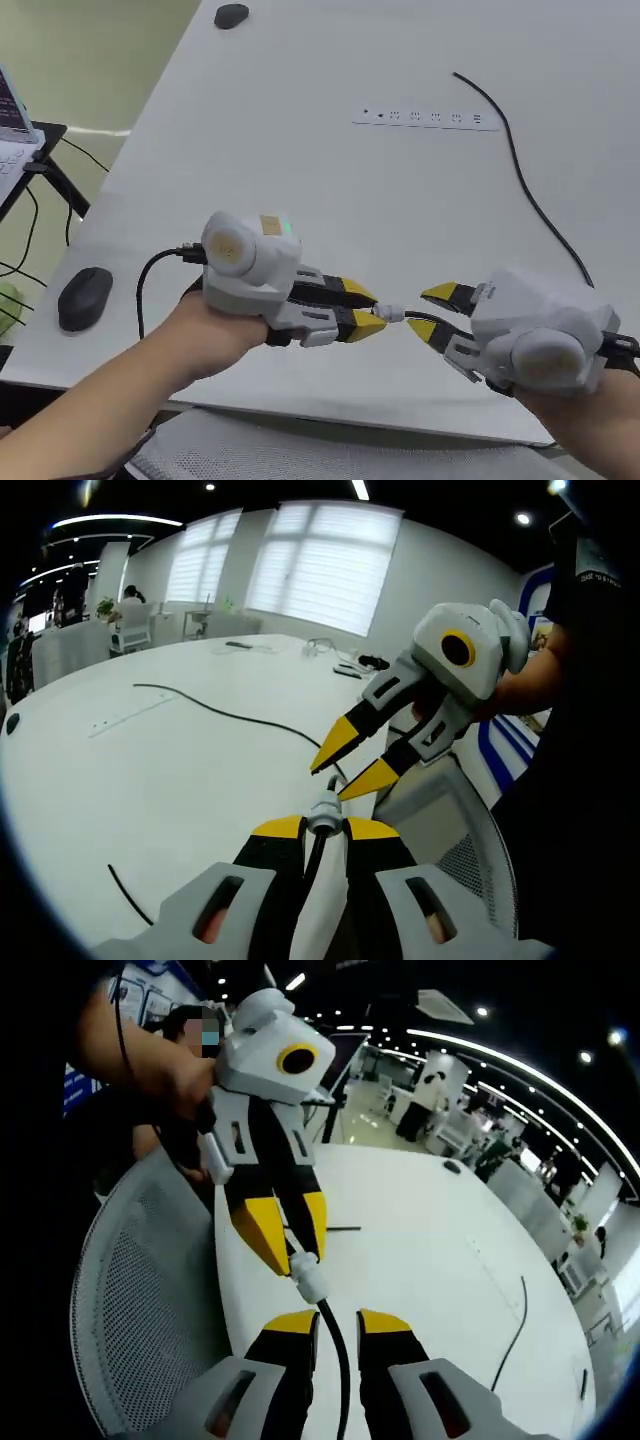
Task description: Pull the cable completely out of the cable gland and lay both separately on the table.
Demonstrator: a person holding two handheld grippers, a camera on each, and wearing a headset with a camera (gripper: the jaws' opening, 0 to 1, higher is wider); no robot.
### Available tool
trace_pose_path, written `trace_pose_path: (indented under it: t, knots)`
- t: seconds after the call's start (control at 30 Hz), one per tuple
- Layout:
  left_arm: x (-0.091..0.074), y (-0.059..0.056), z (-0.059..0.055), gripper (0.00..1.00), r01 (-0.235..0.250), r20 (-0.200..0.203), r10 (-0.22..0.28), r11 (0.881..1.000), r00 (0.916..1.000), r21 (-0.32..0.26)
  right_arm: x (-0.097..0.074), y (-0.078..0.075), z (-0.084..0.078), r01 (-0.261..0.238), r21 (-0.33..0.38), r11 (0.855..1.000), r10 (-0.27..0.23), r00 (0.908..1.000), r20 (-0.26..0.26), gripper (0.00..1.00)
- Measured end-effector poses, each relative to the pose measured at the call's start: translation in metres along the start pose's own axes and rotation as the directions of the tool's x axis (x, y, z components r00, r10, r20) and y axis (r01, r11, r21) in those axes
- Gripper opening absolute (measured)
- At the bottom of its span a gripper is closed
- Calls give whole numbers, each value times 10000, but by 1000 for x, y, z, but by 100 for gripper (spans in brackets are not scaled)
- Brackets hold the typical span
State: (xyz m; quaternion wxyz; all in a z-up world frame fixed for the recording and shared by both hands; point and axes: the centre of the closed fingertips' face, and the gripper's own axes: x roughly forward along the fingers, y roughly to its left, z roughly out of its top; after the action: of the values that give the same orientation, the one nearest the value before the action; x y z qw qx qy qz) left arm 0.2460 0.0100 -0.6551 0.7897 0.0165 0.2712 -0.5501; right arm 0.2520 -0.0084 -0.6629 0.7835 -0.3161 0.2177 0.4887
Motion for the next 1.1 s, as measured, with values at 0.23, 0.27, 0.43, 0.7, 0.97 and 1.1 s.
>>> trace_pose_path:
  t: [0.23, 0.27, 0.43, 0.7, 0.97, 1.1]
  knots:
    - [-1, -1, 2, 14, -54, 62, 54, 10000, 10000, 22, 2, 1, 0, -84, 63, 9999, 84, 10000, 30, 5]
    - [-1, -1, 3, 14, -48, 81, 48, 10000, 10000, 23, 1, 0, 0, -98, 93, 9999, 98, 10000, 11, 4]
    - [-1, -1, 4, 14, -83, 105, 82, 10000, 9999, 31, 1, 2, 0, -96, 142, 9999, 96, 10000, 26, 2]
    - [-4, 1, 3, 14, -132, 178, 134, 9999, 9998, -85, 0, -2, -8, 96, 1198, 9928, -87, 9999, -76, 0]
    - [-7, 4, 7, 14, -205, 335, 208, 9997, 9992, -111, -3, -15, -17, 235, 2759, 9609, -280, 9995, 123, 0]
    - [-6, 6, 8, 14, -233, 319, 237, 9997, 9992, -101, -3, -24, -30, 535, 3463, 9366, -560, 9984, -28, 0]
